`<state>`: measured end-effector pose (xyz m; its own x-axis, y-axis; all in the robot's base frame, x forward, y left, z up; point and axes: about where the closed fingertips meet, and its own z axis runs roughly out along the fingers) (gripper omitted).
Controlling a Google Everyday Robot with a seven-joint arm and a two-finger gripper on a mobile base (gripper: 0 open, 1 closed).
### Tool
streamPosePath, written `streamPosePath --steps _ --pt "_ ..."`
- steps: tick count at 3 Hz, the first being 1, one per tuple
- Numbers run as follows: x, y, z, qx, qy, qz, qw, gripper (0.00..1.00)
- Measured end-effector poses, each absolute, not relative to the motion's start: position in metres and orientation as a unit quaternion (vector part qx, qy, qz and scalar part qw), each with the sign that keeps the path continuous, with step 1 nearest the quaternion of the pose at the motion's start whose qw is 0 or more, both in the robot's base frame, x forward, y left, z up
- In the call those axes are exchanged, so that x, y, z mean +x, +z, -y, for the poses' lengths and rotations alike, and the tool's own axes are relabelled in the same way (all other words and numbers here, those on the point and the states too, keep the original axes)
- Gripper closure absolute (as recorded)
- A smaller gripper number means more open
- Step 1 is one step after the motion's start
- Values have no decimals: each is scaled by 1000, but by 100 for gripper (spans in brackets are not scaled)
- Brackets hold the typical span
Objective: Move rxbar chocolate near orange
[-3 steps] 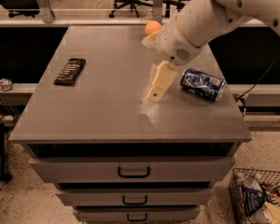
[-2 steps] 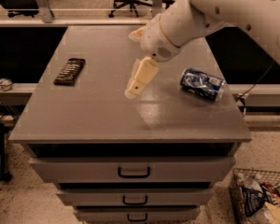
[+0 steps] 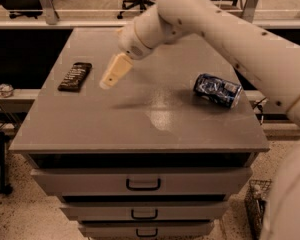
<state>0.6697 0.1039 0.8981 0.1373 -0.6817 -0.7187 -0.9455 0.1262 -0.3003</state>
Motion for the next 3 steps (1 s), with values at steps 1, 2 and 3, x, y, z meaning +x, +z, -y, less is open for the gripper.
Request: streamPosePath --steps 1,2,3 --pt "700 875 -131 -617 185 -655 394 0" --pt "713 860 -155 -611 204 -660 387 0" --pt "718 852 -179 -610 225 -658 380 0"
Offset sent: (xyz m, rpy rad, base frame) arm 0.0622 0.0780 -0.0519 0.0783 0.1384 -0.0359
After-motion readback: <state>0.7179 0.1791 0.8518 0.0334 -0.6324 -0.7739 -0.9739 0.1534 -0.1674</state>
